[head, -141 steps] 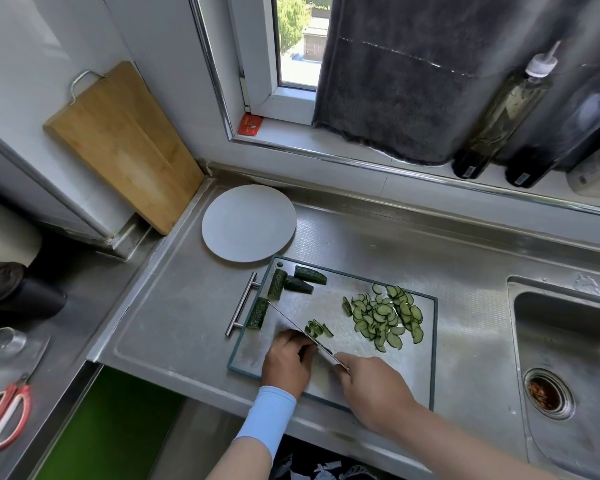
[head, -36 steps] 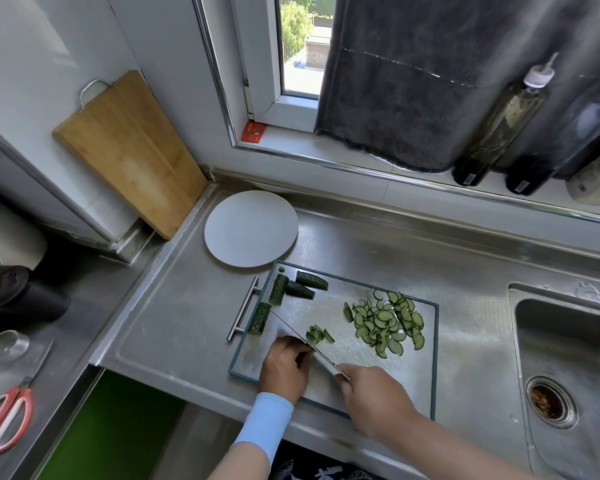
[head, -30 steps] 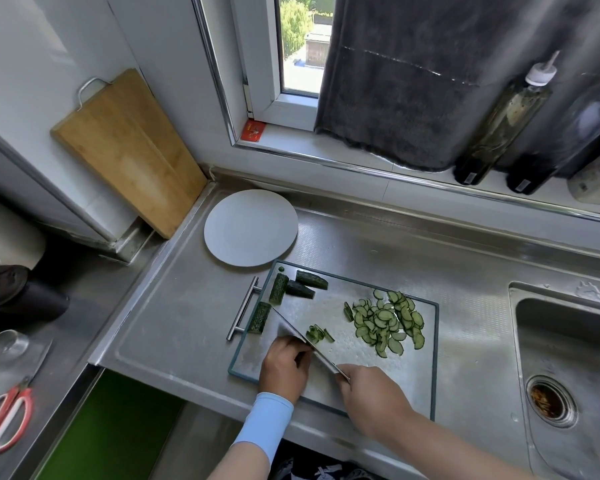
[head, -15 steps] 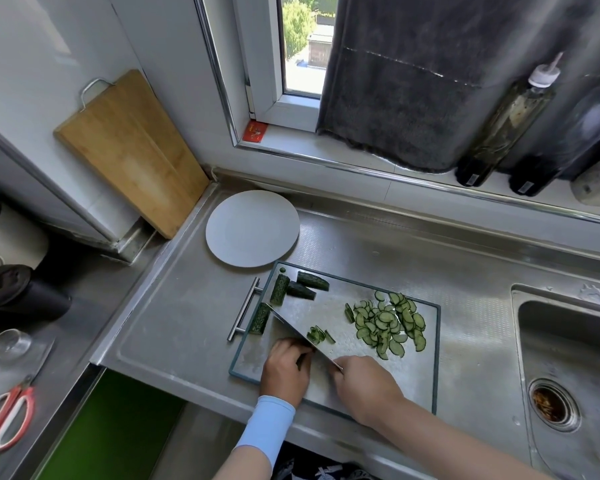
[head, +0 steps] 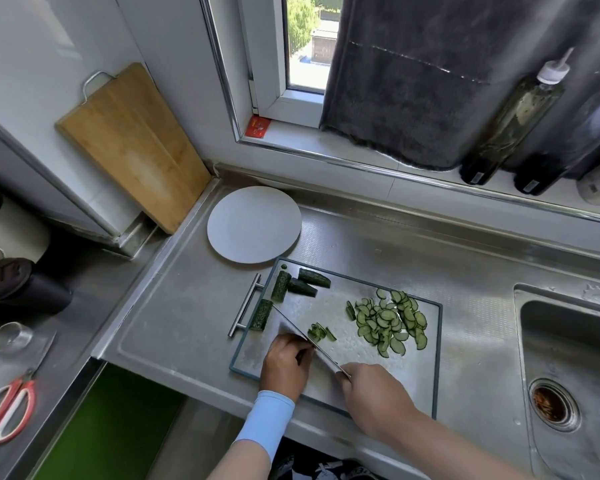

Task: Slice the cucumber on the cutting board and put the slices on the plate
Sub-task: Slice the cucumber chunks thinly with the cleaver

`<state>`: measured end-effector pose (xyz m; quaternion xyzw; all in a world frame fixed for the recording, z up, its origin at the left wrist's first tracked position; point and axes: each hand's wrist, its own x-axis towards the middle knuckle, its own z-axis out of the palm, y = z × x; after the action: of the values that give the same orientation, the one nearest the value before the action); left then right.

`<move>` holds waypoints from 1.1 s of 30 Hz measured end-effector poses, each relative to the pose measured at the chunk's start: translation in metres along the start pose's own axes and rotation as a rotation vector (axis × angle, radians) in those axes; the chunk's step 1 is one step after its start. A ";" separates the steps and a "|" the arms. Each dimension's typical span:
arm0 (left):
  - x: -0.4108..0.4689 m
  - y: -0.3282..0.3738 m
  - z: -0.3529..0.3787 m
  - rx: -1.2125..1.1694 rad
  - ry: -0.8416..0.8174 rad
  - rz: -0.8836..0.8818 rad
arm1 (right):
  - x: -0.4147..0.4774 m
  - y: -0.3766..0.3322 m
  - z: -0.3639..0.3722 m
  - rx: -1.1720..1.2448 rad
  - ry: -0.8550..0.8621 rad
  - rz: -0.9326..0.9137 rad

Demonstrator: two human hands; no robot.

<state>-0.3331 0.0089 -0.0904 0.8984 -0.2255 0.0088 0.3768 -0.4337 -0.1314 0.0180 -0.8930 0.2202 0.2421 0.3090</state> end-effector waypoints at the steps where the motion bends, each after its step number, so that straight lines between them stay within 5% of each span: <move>1: 0.000 0.000 0.000 -0.003 -0.001 -0.003 | 0.001 -0.001 0.000 0.008 -0.007 0.007; 33: -0.002 0.000 0.001 0.003 0.021 -0.029 | 0.005 -0.002 0.004 0.031 -0.002 0.022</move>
<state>-0.3350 0.0090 -0.0908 0.9020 -0.2084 0.0130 0.3780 -0.4299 -0.1286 0.0139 -0.8853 0.2336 0.2430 0.3205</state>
